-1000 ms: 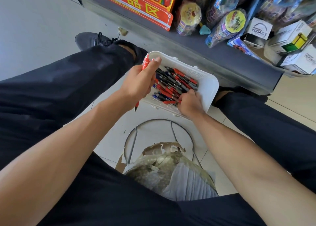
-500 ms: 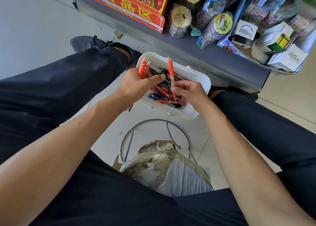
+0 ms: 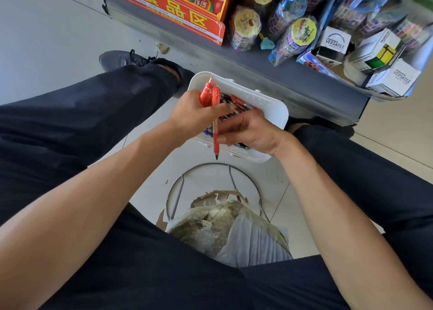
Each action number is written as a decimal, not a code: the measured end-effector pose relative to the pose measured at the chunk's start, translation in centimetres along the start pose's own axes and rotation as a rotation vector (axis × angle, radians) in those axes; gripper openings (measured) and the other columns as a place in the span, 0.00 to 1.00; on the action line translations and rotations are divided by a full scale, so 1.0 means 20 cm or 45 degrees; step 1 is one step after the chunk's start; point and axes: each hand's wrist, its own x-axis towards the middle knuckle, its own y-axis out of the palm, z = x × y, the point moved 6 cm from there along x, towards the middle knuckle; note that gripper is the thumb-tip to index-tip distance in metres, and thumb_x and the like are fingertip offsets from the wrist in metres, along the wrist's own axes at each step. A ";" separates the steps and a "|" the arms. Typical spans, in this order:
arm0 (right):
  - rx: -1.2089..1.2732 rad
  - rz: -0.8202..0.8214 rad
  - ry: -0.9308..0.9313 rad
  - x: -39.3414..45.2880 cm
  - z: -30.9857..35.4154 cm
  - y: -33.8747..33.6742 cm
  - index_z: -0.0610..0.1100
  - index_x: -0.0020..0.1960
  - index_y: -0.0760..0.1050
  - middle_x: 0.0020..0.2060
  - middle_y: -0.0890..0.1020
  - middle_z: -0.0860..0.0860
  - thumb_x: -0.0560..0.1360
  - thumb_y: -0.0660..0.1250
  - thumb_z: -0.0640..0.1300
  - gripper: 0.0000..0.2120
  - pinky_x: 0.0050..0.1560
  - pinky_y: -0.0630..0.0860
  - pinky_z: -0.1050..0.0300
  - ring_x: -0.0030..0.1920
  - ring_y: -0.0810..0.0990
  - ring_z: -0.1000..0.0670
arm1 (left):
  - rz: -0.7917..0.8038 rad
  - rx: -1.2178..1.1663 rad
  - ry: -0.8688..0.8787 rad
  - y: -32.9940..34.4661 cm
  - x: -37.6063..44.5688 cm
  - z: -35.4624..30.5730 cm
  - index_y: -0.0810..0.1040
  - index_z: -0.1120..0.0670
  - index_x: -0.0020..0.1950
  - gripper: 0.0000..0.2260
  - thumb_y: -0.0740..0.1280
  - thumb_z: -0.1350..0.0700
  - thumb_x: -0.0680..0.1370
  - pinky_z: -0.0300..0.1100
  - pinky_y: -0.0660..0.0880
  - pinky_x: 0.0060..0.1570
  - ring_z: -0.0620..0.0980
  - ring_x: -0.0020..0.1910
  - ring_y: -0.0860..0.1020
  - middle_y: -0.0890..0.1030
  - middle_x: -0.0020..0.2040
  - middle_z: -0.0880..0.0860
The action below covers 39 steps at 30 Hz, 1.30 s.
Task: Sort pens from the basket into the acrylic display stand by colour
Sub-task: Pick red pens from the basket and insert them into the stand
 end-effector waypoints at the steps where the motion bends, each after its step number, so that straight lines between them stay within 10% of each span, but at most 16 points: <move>1: 0.048 0.040 0.029 0.00 -0.01 0.01 0.47 0.52 0.85 0.46 0.87 0.51 0.73 0.76 0.38 0.09 0.54 0.79 0.59 0.47 0.84 0.54 | -0.021 0.018 -0.023 -0.01 0.00 0.01 0.82 0.63 0.50 0.16 0.72 0.50 0.76 0.51 0.80 0.48 0.56 0.44 0.83 0.85 0.48 0.61; 4: 0.170 -0.143 0.166 0.04 -0.13 -0.08 0.46 0.52 0.84 0.44 0.87 0.52 0.77 0.72 0.36 0.08 0.52 0.80 0.60 0.45 0.85 0.55 | -0.066 0.043 -0.074 -0.04 0.03 0.03 0.80 0.67 0.51 0.14 0.68 0.55 0.77 0.54 0.80 0.46 0.58 0.41 0.79 0.82 0.45 0.64; 8: -0.651 -0.675 0.382 0.07 -0.35 -0.29 0.45 0.54 0.83 0.50 0.84 0.52 0.78 0.67 0.38 0.09 0.64 0.77 0.49 0.55 0.81 0.51 | -0.060 -0.015 -0.117 -0.07 0.05 0.05 0.80 0.65 0.54 0.13 0.65 0.55 0.80 0.50 0.79 0.47 0.50 0.38 0.76 0.78 0.39 0.58; 16: -1.143 -0.343 0.453 0.24 -0.50 -0.28 0.44 0.53 0.83 0.52 0.78 0.49 0.74 0.70 0.37 0.09 0.55 0.74 0.55 0.55 0.79 0.45 | 0.085 -0.064 -0.170 0.01 0.04 0.06 0.79 0.56 0.51 0.12 0.61 0.49 0.84 0.29 0.75 0.28 0.39 0.24 0.77 0.80 0.36 0.50; 26: -1.729 -0.503 0.320 0.19 -0.50 -0.21 0.48 0.56 0.82 0.63 0.71 0.45 0.79 0.67 0.46 0.09 0.65 0.70 0.45 0.65 0.68 0.40 | 0.105 -0.140 -0.207 0.00 0.06 0.09 0.78 0.64 0.60 0.17 0.63 0.50 0.84 0.40 0.71 0.31 0.43 0.23 0.68 0.71 0.31 0.52; 34: -0.712 -0.778 0.252 0.09 -0.38 -0.24 0.46 0.53 0.80 0.48 0.80 0.53 0.79 0.69 0.48 0.07 0.55 0.78 0.53 0.48 0.78 0.54 | -0.002 0.044 -0.132 -0.04 0.06 0.08 0.79 0.63 0.58 0.22 0.71 0.44 0.78 0.53 0.82 0.47 0.52 0.35 0.78 0.84 0.50 0.63; 39: -0.259 -0.789 0.077 0.03 -0.10 -0.17 0.51 0.51 0.81 0.44 0.86 0.54 0.78 0.72 0.48 0.03 0.53 0.80 0.56 0.48 0.85 0.54 | -0.173 0.070 -0.030 -0.07 0.04 0.05 0.78 0.60 0.44 0.22 0.78 0.42 0.70 0.47 0.81 0.42 0.49 0.37 0.78 0.84 0.46 0.61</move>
